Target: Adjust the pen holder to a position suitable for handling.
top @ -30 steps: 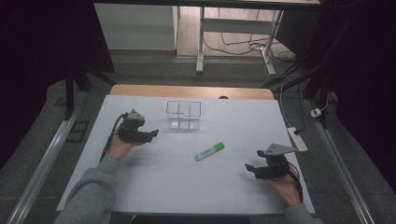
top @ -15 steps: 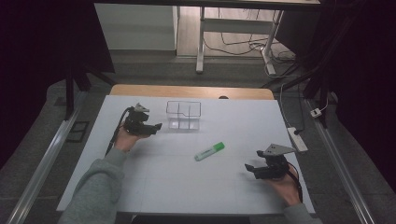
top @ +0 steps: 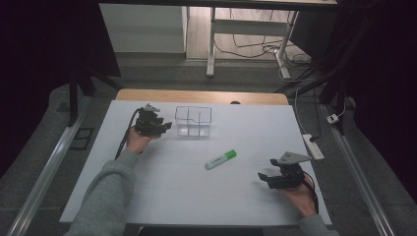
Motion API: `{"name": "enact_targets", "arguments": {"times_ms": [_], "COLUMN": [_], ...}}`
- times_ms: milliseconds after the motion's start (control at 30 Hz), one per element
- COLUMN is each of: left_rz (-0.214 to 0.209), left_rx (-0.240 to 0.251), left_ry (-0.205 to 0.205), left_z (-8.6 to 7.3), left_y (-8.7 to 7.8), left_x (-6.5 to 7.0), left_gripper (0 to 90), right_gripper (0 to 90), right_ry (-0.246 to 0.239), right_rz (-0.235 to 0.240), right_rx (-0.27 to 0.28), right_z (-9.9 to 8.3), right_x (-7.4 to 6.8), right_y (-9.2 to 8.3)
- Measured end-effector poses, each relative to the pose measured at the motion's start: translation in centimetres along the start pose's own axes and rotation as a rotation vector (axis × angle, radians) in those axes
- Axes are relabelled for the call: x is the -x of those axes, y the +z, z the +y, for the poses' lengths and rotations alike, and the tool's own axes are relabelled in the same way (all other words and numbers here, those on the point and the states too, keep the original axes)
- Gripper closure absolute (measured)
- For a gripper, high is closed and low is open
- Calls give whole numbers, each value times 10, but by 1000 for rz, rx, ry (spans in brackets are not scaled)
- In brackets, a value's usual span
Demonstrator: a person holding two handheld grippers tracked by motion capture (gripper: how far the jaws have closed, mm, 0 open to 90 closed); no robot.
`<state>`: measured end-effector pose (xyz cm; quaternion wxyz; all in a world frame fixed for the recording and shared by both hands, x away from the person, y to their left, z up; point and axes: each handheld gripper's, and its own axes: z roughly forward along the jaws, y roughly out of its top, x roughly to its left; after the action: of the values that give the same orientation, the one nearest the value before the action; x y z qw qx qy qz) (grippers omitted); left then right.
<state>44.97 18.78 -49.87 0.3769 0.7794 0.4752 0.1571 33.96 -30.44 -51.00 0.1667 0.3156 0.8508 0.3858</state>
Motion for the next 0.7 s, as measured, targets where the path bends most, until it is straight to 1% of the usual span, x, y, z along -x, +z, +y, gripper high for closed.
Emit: {"name": "enact_targets", "arguments": {"times_ms": [100, 167, 300, 333, 367, 500, 600, 700], "left_rz": [-1, 14, 19, 18, 19, 15, 3, -1], "left_rx": [2, -4, -2, 0, 1, 6, 4, 1], "left_ry": [7, 33, 34, 33, 33, 28, 29, 34], "left_z": [3, 5, 6, 6, 6, 8, 12, 13], "left_y": [3, 6, 11, 12, 13, 15, 17, 19], "left_x": [0, 2, 2, 2, 2, 3, 6, 7], "left_gripper": [640, 721, 861, 861, 888, 890, 890, 890], "right_gripper": [231, 234, 236, 237, 239, 239, 239, 240], "right_ry": [0, -1, -1, -1, 1, 8, 4, 1], "right_rz": [0, 1, 2, 3, 4, 7, 5, 8], "right_rx": [-3, -6, -6, -6, -7, -11, -14, -12], "right_z": [0, -1, -1, -1, -1, -3, -2, -2], "right_x": [0, 0, 0, 0, 0, 1, 0, 0], "right_y": [1, 1, 1, 1, 2, 3, 3, 3]}}
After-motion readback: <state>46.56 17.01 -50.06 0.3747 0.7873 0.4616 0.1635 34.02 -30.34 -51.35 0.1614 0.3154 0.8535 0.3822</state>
